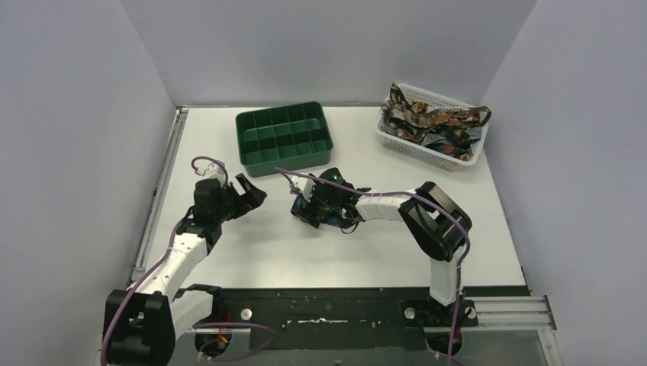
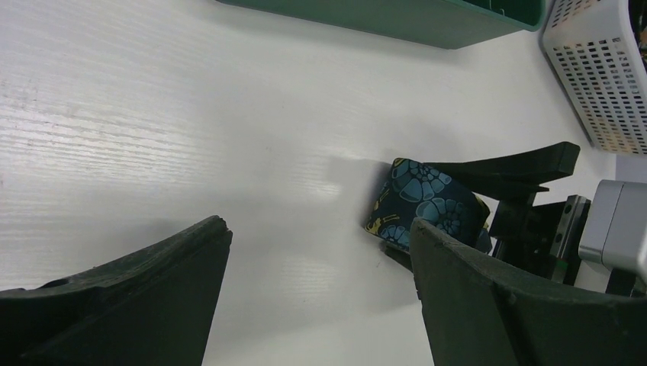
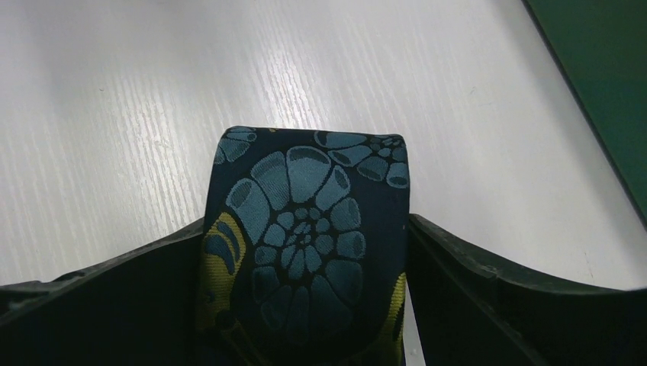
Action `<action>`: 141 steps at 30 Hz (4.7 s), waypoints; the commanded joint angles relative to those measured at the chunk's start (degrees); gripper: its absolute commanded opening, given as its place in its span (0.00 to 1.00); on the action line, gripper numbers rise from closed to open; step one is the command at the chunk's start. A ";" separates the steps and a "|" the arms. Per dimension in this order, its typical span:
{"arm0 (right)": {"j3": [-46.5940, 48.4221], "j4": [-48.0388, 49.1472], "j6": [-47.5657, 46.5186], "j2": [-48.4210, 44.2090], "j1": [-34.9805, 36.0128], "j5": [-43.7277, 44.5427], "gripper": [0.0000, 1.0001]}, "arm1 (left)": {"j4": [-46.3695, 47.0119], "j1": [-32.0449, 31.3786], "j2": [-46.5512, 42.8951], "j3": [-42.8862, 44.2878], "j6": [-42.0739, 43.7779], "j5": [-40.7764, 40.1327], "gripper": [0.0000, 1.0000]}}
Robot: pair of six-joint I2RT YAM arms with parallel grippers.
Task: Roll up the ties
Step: Roll the tie at the center of the board.
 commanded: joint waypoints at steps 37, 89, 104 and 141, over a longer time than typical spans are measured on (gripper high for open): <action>11.37 -9.91 -5.45 7.48 1.13 -7.12 0.93 | 3.68 0.87 2.55 -1.10 -0.59 4.58 0.85; -10.19 5.76 38.97 -19.95 -0.76 12.40 1.00 | 9.93 1.09 6.21 -0.69 -0.47 12.79 0.90; -7.44 -4.28 63.02 -19.60 -5.08 14.07 0.94 | 16.50 0.64 15.39 2.18 0.08 20.26 0.90; -5.59 -8.83 63.54 -10.11 -2.08 15.48 0.55 | 17.83 -8.37 24.52 6.11 1.17 19.99 0.87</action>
